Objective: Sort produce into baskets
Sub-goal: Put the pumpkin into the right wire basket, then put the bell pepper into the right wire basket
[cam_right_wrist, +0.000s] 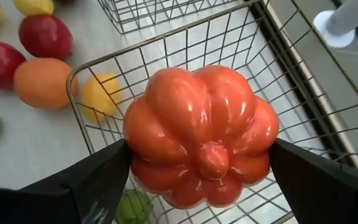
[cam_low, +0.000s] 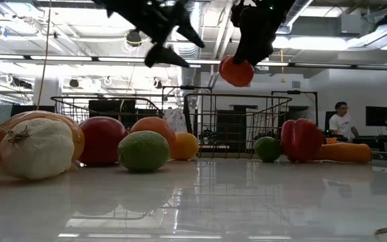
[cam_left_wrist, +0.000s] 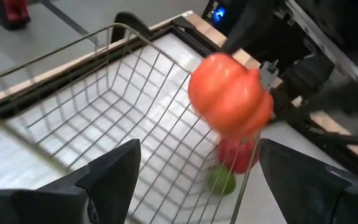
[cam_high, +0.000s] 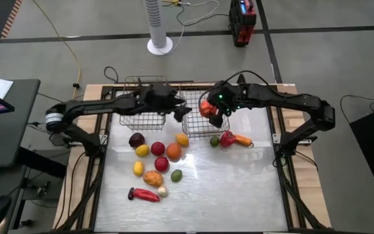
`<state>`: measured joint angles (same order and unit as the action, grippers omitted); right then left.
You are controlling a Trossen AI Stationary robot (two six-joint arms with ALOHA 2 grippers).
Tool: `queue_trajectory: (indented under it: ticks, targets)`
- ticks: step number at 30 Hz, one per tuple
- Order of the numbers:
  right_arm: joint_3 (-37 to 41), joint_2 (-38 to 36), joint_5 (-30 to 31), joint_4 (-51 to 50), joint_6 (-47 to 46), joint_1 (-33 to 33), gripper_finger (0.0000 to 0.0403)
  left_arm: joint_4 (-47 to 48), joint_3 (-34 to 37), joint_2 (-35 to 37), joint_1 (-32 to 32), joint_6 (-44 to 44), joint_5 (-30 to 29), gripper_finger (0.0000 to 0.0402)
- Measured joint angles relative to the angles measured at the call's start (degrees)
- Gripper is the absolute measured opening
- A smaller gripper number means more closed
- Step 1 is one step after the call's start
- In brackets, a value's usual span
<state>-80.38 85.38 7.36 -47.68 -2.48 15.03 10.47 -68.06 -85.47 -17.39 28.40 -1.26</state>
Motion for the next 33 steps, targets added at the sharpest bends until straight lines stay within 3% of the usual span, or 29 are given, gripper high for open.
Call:
queue_trajectory:
  ticks: [10,16,20,24,29,33]
  targets:
    - [0.0,0.0,10.23,0.63,4.68,-3.54,0.04,-2.43,-7.4,-8.07,-0.76,5.81,5.77,0.0312]
    - [-0.02,0.0,10.62,5.78,6.71,-6.02,0.04,-1.45,-6.57,-8.34,-0.54,6.54,1.81,0.0312]
    - [-0.11,-0.04,11.82,8.04,7.99,-8.21,0.04,5.78,-6.18,-8.46,-1.57,3.52,-2.15,0.0312]
    - [-0.11,-0.04,12.36,6.16,7.92,-8.78,0.04,5.02,-5.7,-8.45,-2.56,2.93,-0.92,0.0312]
    - [-0.07,-0.97,11.41,2.24,1.5,-8.31,0.04,5.19,-6.31,-6.7,-3.24,2.42,4.94,0.0312]
    - [-0.07,-4.65,9.06,-3.41,-6.76,-9.64,0.04,6.49,-6.41,-2.68,-3.25,-1.13,4.78,0.0312]
